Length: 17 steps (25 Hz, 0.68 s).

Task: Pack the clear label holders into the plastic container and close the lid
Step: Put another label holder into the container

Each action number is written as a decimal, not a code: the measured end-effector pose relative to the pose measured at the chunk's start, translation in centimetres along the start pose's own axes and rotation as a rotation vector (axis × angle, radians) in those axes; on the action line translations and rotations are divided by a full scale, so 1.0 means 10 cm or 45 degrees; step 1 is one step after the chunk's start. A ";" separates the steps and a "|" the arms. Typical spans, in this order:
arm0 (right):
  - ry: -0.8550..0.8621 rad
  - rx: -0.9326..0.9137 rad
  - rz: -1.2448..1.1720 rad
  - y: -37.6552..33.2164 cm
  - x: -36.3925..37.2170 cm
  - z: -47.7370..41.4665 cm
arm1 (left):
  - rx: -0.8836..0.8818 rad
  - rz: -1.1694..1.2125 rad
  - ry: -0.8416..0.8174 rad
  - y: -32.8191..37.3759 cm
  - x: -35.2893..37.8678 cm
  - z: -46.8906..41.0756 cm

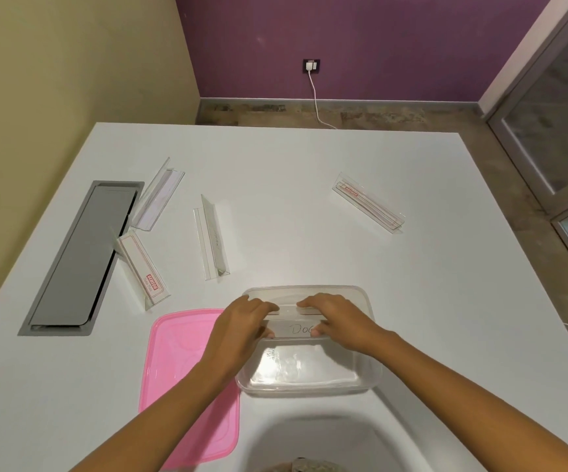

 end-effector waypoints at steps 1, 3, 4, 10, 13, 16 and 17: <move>0.023 -0.008 0.035 0.00 0.02 -0.01 | -0.007 -0.034 -0.009 0.01 0.03 -0.02; 0.067 -0.029 0.088 0.02 0.05 -0.02 | -0.032 -0.091 -0.009 0.01 0.08 -0.06; 0.092 -0.039 0.102 0.03 0.07 -0.02 | -0.052 -0.113 -0.007 0.01 0.10 -0.08; 0.268 -0.120 0.128 0.02 0.11 0.04 | -0.167 -0.156 -0.159 0.00 0.21 -0.14; 0.413 -0.186 0.091 -0.02 -0.07 0.15 | -0.109 -0.161 -0.173 0.04 0.24 -0.15; 0.718 -0.292 -0.016 -0.05 -0.48 0.22 | -0.078 -0.104 -0.173 0.04 0.31 -0.17; 0.804 -0.308 0.006 -0.03 -0.63 0.19 | -0.080 -0.090 -0.178 0.03 0.34 -0.18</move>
Point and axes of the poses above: each hand's wrist, its own z-axis away from the middle knuckle, its own x-axis out of the palm, y = z × x, the point moved 7 cm from there along -z, towards the middle knuckle, and after that the axes turned 9 degrees about x, right-handed, at the moved point
